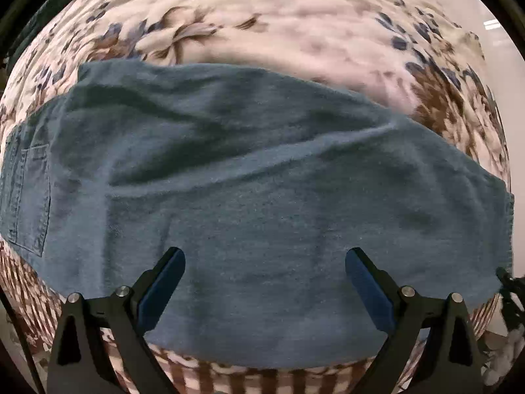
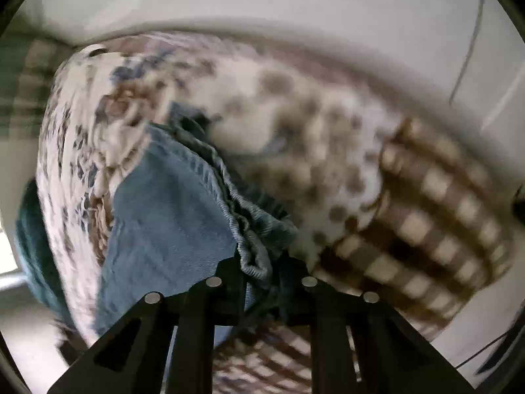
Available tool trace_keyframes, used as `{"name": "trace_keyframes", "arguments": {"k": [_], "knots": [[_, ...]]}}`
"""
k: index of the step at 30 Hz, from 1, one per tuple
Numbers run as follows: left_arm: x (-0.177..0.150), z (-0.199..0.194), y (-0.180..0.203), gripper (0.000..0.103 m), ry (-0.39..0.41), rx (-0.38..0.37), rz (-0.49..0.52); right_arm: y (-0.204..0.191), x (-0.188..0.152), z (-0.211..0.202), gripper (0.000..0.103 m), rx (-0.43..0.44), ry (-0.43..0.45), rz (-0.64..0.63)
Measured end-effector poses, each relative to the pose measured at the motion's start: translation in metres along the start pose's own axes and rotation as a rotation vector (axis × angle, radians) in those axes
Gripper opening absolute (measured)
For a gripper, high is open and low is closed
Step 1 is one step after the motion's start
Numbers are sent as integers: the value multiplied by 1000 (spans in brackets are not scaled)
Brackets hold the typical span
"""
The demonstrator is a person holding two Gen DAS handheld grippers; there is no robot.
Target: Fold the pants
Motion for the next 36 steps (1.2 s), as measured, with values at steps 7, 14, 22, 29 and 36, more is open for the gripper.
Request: {"name": "trace_keyframes", "arguments": {"k": [7,14,22,29,36], "knots": [[9,-17,0,100,54,37,-36,22,8,8,23,38,-73,-18],[19,-54,-42,100,149,72,-146,26,-16,-42,57,11,-4,-31],[42,-66,-143,100,171,86,-308,-189,-143,-19,26,239,-177,-529],[89,3,-201,100,85,119,-241,-351,-284,112,26,282,-524,-856],[109,36,-224,103,67,54,-198,-382,-278,189,0,137,-426,-752]]}}
Point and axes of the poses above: each gripper's, at about its wrist camera, not at the fingertips, and z roughly the way its jaws point, y to its right, x to its top, the point moved 3 cm from there along z, roughly the way its jaws point, and after that the axes turned 5 degrees about z, right-handed, at the moved point
